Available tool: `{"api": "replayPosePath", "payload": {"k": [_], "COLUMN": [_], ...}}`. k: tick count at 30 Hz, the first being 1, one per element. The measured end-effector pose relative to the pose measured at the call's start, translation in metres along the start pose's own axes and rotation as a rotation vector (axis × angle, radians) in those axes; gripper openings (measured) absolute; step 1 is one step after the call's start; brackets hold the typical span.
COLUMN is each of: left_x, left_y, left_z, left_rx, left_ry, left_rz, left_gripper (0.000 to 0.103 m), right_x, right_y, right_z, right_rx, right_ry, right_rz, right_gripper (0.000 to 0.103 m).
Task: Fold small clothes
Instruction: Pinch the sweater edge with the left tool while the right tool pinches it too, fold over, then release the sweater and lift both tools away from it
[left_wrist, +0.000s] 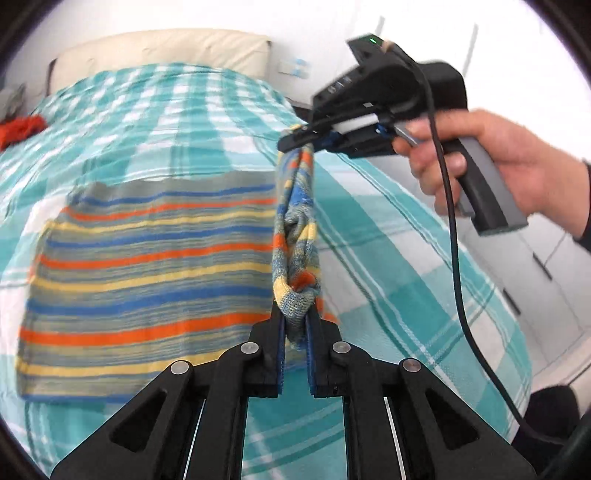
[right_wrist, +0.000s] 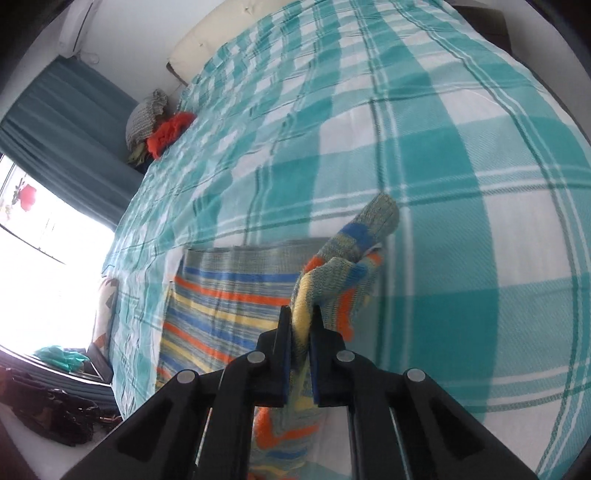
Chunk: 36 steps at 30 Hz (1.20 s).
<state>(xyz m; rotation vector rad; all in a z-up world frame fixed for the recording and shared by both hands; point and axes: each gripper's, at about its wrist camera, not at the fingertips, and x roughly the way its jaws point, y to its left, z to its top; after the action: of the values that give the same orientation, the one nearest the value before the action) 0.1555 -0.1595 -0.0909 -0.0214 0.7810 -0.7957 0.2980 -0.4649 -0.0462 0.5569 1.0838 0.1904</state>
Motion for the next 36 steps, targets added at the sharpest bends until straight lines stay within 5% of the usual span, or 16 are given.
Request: {"api": "replayPosePath", "payload": {"k": [4, 10, 12, 13, 14, 17, 20, 23, 26, 27, 28, 29, 33, 36], "left_x": [-0.037, -0.047, -0.047, -0.051, -0.061, -0.096, -0.104, -0.084, -0.050, -0.035, -0.023, -0.014, -0.040, -0.063], "left_y": [0.076, 0.151, 0.165, 0.171, 0.175, 0.182, 0.183, 0.181, 0.182, 0.184, 0.183, 0.183, 0.172, 0.159], "left_z": [-0.002, -0.031, -0.041, -0.046, -0.052, -0.058, -0.041, -0.018, -0.009, -0.009, -0.013, -0.018, -0.028, -0.033], "left_rx": [-0.187, -0.350, -0.393, -0.421, -0.448, -0.494, -0.478, -0.417, -0.393, -0.373, -0.340, -0.323, -0.306, -0.271], "left_ry": [-0.028, 0.040, 0.090, 0.102, 0.088, -0.015, -0.065, -0.050, 0.013, 0.059, 0.122, 0.184, 0.170, 0.163], "left_rz": [0.066, 0.209, 0.262, 0.279, 0.277, 0.260, 0.229, 0.249, 0.269, 0.279, 0.304, 0.309, 0.339, 0.397], "left_gripper": [0.007, 0.008, 0.019, 0.039, 0.059, 0.078, 0.085, 0.086, 0.082, 0.073, 0.032, 0.013, 0.017, 0.064], "right_x": [0.047, 0.146, 0.173, 0.182, 0.185, 0.157, 0.104, 0.061, 0.059, 0.069, 0.085, 0.099, 0.071, 0.040], "right_y": [0.084, 0.176, 0.189, 0.192, 0.193, 0.185, 0.175, 0.164, 0.156, 0.149, 0.143, 0.139, 0.151, 0.143], "right_z": [0.010, 0.006, -0.004, -0.010, -0.015, -0.027, -0.044, -0.079, -0.125, -0.143, -0.162, -0.181, -0.227, -0.242], "right_rx": [-0.127, -0.166, -0.149, -0.136, -0.119, -0.100, -0.183, -0.283, -0.353, -0.365, -0.375, -0.396, -0.538, -0.451], "right_ry": [0.021, 0.071, 0.100, 0.116, 0.109, 0.022, -0.080, -0.108, -0.041, 0.026, 0.108, 0.169, 0.047, -0.018], "right_rz": [0.035, 0.089, 0.153, 0.178, 0.183, 0.230, 0.160, 0.102, 0.090, 0.082, 0.058, 0.003, -0.154, -0.134], "right_gripper": [0.008, 0.014, 0.032, 0.062, 0.075, 0.075, 0.075, 0.075, 0.074, 0.073, 0.073, 0.073, 0.074, 0.078]}}
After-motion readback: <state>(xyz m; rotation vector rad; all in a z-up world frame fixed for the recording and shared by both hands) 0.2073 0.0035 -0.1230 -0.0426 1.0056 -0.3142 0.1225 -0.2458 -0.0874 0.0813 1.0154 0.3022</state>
